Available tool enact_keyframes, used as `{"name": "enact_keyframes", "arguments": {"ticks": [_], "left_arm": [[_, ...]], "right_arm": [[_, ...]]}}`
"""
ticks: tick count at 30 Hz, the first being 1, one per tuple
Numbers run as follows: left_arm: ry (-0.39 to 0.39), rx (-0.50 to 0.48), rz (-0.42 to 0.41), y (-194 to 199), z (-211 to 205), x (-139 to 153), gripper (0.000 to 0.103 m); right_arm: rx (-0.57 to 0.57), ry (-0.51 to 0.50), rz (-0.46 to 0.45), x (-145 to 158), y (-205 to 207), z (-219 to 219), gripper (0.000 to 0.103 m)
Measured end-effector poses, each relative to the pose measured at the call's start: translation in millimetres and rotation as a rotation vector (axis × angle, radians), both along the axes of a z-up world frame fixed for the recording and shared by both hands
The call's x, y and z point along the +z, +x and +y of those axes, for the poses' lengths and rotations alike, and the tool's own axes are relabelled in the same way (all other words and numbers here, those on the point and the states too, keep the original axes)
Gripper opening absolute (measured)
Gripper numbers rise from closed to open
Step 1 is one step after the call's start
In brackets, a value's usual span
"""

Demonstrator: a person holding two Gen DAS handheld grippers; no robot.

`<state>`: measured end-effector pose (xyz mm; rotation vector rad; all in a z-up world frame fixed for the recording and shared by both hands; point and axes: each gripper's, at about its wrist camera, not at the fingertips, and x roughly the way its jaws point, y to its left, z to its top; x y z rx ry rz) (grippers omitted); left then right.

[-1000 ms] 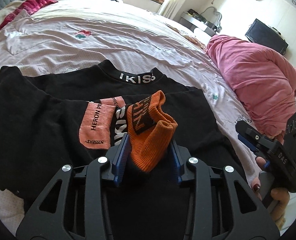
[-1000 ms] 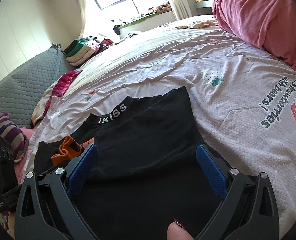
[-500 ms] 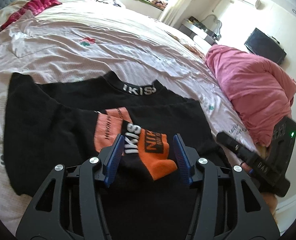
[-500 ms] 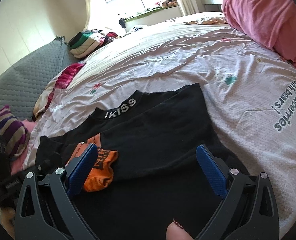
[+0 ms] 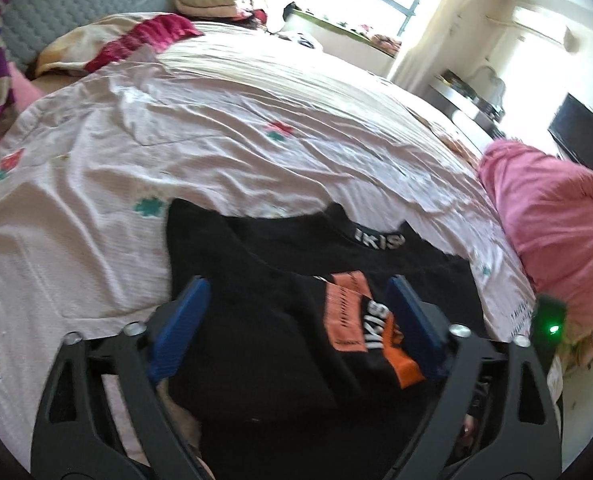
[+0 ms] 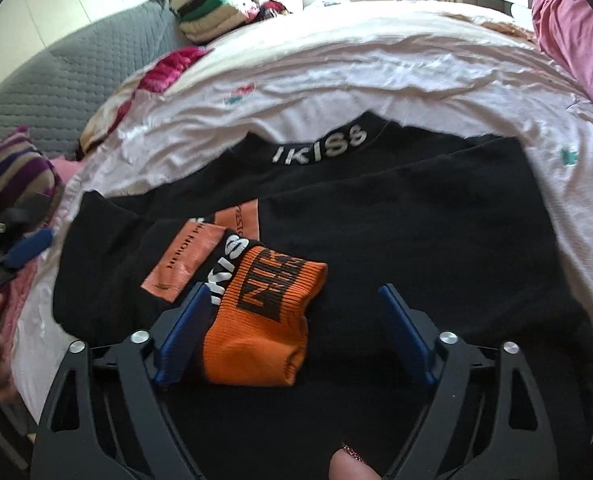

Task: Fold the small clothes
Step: 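Lower the sleeve onto the shirt and open the left gripper, then grasp the orange sleeve cuff with the right gripper and lift it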

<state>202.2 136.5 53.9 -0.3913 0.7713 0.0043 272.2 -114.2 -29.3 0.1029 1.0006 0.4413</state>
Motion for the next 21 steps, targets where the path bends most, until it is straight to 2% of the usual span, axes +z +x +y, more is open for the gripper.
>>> {"name": "enact_keyframes", "arguments": {"ticks": [1,3,4,6,7,8,14,21], "left_arm": [[-0.004,0.014,-0.003,-1,6,2,0.086],[-0.011,0.028,-0.009,-2,11,4,0.086],[-0.011,0.038,-0.012,-4,15,5,0.086],[-0.011,0.054,-0.018,-5,20,7,0.086],[-0.009,0.058,-0.02,-6,21,8,0.086],[-0.007,0.068,-0.021,-7,24,9,0.086],[-0.024,0.1,-0.025,-9,35,9,0.086],[-0.039,0.136,-0.027,-11,46,9,0.086]], "right_arm": [[-0.001,0.0,0.009,-3,1,3,0.071],[0.0,-0.006,0.009,-6,3,7,0.053],[0.001,-0.005,0.005,-7,2,9,0.048],[0.008,0.005,-0.006,-6,2,12,0.027],[0.015,0.006,-0.012,-5,1,14,0.021],[0.024,0.008,-0.017,-4,1,14,0.01],[0.073,0.012,-0.106,22,-5,16,0.008],[0.078,0.024,-0.22,69,-3,-3,0.008]]}}
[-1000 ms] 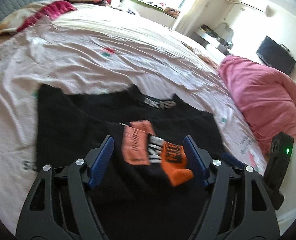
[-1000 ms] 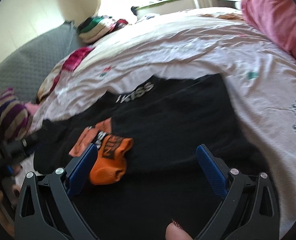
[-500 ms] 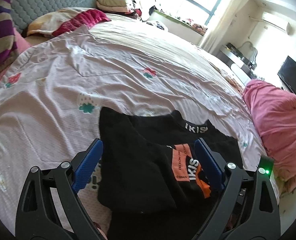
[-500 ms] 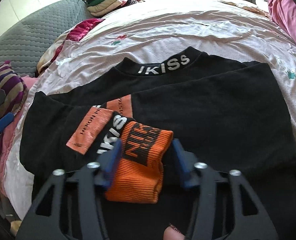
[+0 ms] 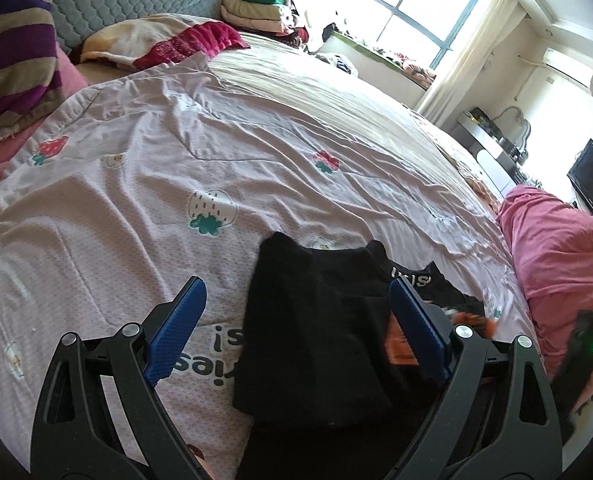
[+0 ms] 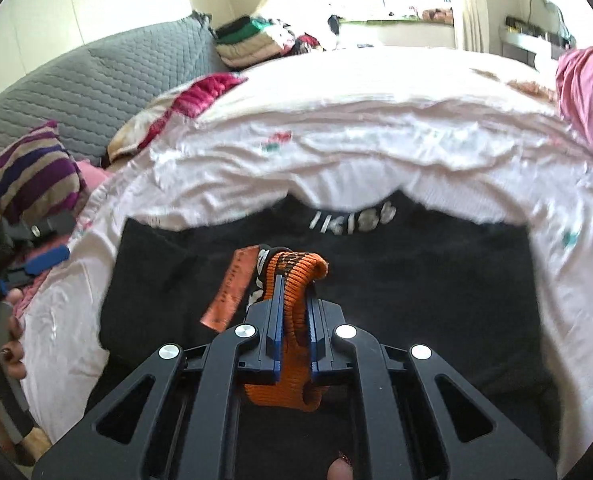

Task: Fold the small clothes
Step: 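Grasp the orange sleeve cuff with the right gripper and lift it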

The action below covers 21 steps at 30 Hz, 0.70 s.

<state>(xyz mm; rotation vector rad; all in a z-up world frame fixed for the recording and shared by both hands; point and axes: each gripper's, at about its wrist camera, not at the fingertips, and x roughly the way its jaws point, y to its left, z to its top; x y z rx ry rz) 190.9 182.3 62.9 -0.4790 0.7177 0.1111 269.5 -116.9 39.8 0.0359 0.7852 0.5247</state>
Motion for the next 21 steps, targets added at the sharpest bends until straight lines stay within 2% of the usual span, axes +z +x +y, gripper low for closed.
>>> {"name": "enact_keyframes", "arguments": {"ticks": [6,15,21], "left_arm": [[0.015,0.004,-0.001,1,-1,0,0.086],[0.031,-0.008,0.012,10,-7,-9,0.085],[0.057,-0.046,0.038,20,-20,-21,0.055]], "right_arm": [[-0.043,-0.026,-0.057,20,10,-23,0.008],[-0.114,-0.051,-0.074,17,27,-60,0.007],[-0.142,-0.054,-0.062,7,33,-76,0.007]]}}
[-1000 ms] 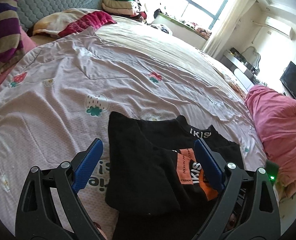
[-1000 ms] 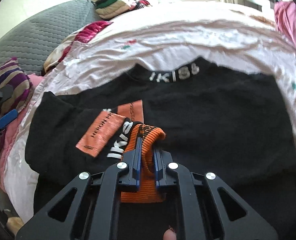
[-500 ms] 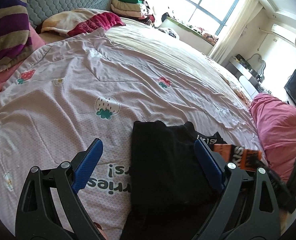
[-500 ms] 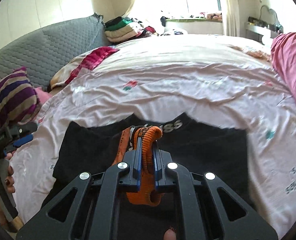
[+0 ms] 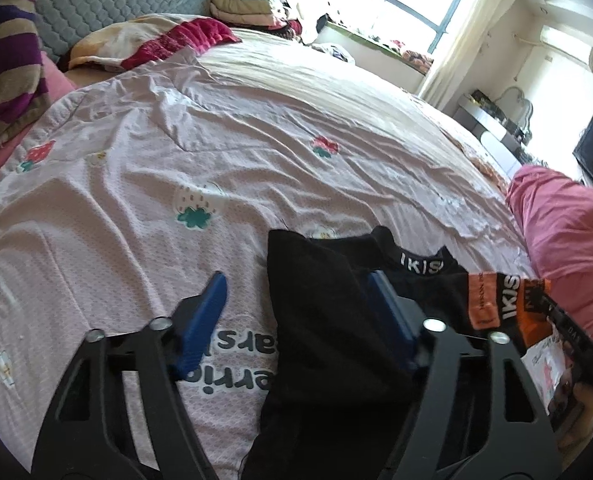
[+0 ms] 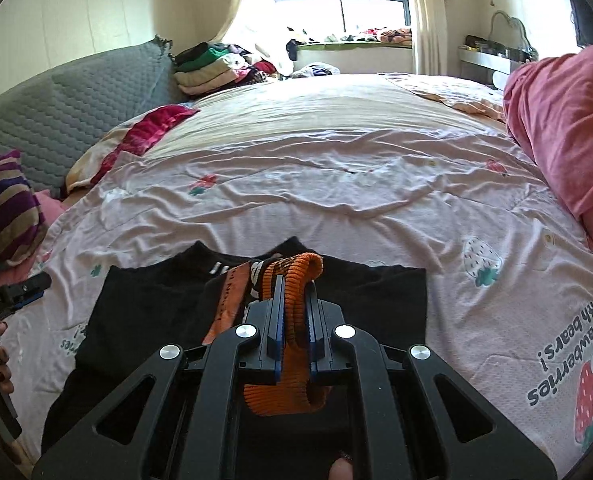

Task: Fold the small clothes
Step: 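Grasp the orange sleeve cuff with the right gripper and lift it, then lay the orange cuff flat on the shirt and open the right gripper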

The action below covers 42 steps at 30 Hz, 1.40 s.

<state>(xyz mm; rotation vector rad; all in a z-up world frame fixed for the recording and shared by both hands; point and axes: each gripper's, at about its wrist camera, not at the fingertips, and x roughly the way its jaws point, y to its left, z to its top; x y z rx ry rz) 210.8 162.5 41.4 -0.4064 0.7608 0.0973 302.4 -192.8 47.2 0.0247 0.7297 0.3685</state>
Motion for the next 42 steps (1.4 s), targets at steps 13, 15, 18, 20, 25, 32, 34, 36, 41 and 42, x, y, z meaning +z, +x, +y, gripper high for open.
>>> {"name": "enact_keyframes", "arguments": {"ticks": [13,15,18,20,25,32,34,36,41,42], "left_arm": [[0.073,-0.156,0.053,19,-49,-29,0.019],[0.083,-0.176,0.061,20,-55,-33,0.019],[0.094,-0.196,0.068,22,-62,-38,0.015],[0.1,-0.211,0.079,23,-67,-41,0.014],[0.115,-0.237,0.178,30,-76,-61,0.013],[0.086,-0.224,0.193,28,-71,-66,0.014],[0.091,-0.226,0.194,27,-71,-66,0.014],[0.096,-0.227,0.195,27,-72,-65,0.014],[0.107,-0.231,0.199,26,-75,-64,0.013],[0.109,-0.232,0.2,26,-76,-64,0.013]], "right_arm": [[-0.01,-0.002,0.034,-21,1,-11,0.008],[-0.013,-0.004,0.04,-23,2,-13,0.008],[-0.019,-0.011,0.039,-25,1,-14,0.008],[-0.025,-0.019,0.041,-26,1,-15,0.008],[-0.052,-0.055,0.055,-33,3,-17,0.008],[-0.119,-0.109,0.093,-46,6,-20,0.016],[-0.106,-0.1,0.082,-44,1,-19,0.016],[-0.072,-0.093,0.073,-42,-4,-13,0.023],[0.044,-0.098,0.085,-43,-16,12,0.025],[0.067,-0.1,0.098,-46,-17,19,0.025]]}}
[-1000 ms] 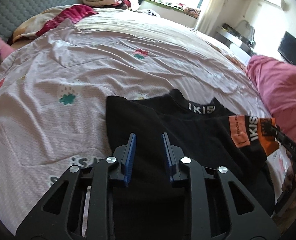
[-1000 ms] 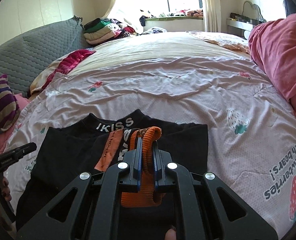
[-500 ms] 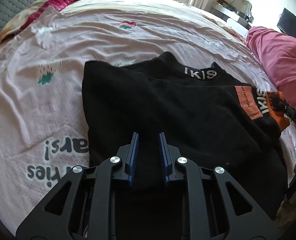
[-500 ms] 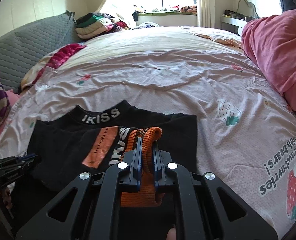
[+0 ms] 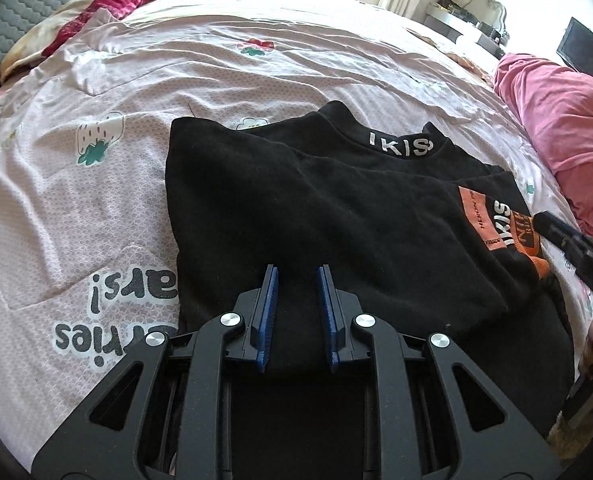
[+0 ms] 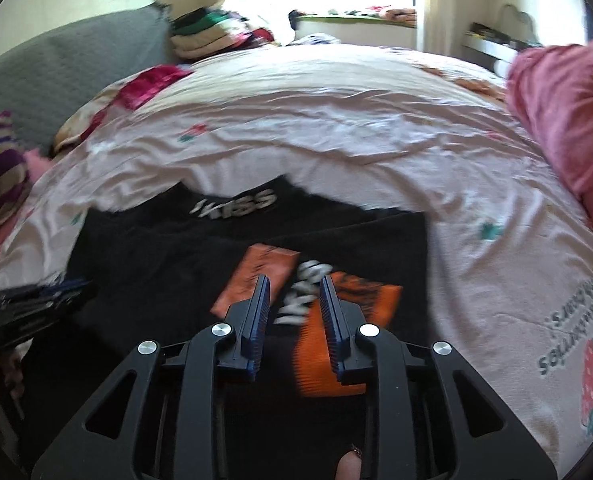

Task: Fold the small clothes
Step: 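Lay the orange cuff flat on the shirt and open the right gripper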

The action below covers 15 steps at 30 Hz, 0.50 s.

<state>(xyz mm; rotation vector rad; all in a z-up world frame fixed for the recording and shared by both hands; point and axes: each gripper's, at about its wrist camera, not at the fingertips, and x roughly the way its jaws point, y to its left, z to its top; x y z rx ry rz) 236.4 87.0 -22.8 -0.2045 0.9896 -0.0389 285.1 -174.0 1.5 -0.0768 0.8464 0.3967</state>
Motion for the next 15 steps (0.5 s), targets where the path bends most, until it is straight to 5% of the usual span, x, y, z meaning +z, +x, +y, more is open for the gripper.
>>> {"name": "enact_keyframes", "arguments": {"ticks": [6,11,15], "left_arm": [[0.009,-0.009,0.002,-2,-2,1,0.013],[0.015,-0.016,0.003,-3,-3,2,0.014],[0.024,-0.019,0.003,-4,-5,3,0.014]], "right_arm": [[0.063,0.002,0.056,-12,-8,19,0.039],[0.04,-0.044,0.129,-33,-4,17,0.039],[0.044,-0.078,0.098,-35,-10,21,0.04]]}}
